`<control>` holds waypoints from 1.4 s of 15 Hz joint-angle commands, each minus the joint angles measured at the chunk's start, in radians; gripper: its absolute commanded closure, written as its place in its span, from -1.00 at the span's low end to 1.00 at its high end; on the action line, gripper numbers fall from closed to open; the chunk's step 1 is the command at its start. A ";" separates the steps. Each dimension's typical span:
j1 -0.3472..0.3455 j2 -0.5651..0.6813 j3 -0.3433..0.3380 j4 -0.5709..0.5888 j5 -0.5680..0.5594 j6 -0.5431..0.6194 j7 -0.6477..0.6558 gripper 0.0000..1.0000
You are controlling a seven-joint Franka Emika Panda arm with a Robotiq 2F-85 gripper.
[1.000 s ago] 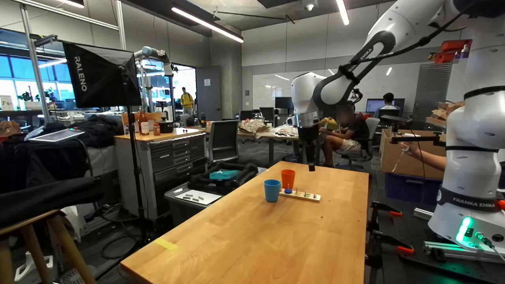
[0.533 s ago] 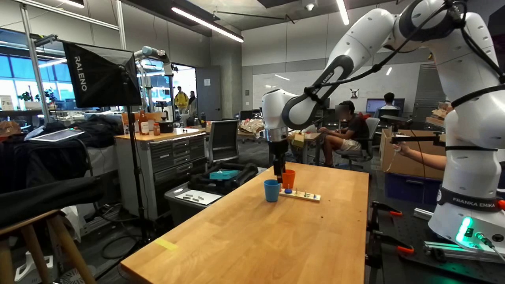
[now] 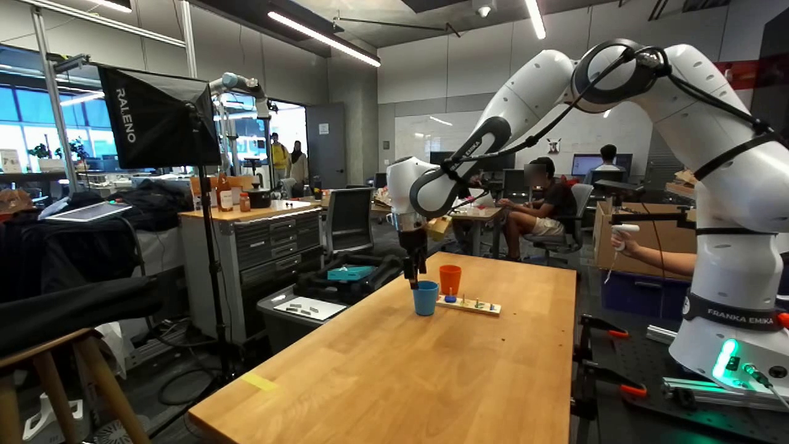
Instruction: Put the blue cup in the orange cup
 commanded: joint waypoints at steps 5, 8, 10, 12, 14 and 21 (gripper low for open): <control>0.029 0.139 -0.012 0.133 0.001 -0.064 0.007 -1.00; 0.034 0.129 -0.010 0.106 0.000 -0.061 0.004 -0.50; 0.033 0.120 -0.009 0.087 0.003 -0.059 0.003 -0.32; 0.029 0.115 -0.009 0.073 0.007 -0.063 0.005 0.02; 0.027 0.110 -0.011 0.063 0.007 -0.067 0.006 0.29; 0.012 0.108 -0.022 0.043 0.010 -0.087 0.010 1.00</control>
